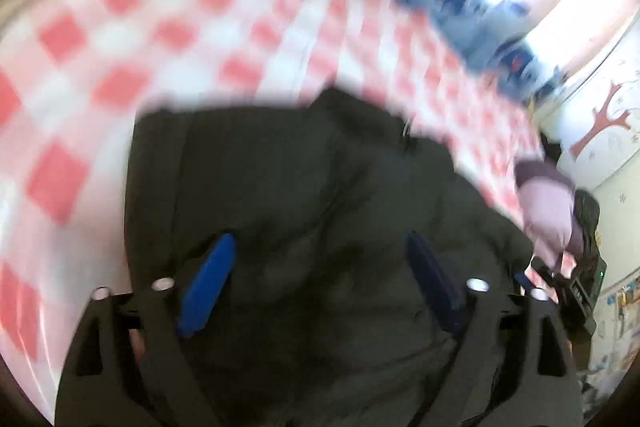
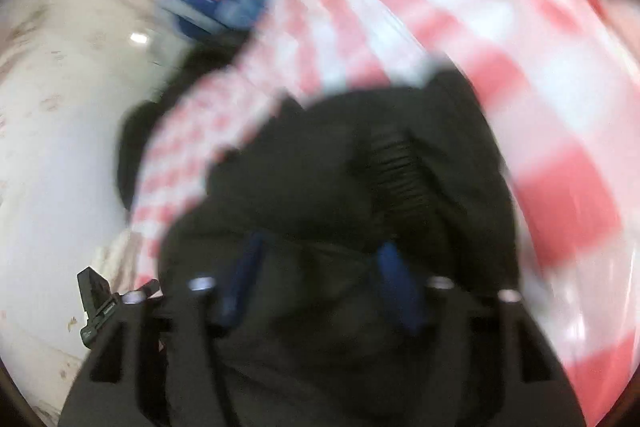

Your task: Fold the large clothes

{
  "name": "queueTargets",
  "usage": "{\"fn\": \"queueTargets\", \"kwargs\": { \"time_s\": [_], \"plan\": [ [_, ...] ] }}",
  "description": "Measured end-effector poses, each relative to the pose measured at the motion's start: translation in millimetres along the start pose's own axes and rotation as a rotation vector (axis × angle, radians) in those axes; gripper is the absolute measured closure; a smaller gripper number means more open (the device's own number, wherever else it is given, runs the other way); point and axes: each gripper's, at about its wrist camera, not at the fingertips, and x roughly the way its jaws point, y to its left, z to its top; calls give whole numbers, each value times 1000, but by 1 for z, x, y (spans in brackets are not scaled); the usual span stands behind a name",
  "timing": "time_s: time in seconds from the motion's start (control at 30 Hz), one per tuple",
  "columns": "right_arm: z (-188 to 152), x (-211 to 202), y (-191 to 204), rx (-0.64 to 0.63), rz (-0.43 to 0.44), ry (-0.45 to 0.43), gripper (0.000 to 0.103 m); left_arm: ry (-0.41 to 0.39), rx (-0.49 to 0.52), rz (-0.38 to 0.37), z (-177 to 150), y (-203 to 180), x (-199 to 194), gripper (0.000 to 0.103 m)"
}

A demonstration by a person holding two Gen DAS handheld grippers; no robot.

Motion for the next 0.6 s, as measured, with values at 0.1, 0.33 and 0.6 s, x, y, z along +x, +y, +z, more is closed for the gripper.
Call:
{"fn": "queueTargets", "kwargs": {
  "time_s": [0.1, 0.33, 0.6],
  "plan": [
    [12, 39, 12, -85, -130, 36, 35, 201, 42, 102, -1, 1, 60, 11],
    [8, -1, 5, -83, -183, 139, 38, 216, 56, -73, -25, 23, -43, 13],
    [-135, -177, -74, 43, 69, 329, 12, 385, -29, -43, -170, 168, -202, 12]
  ]
}}
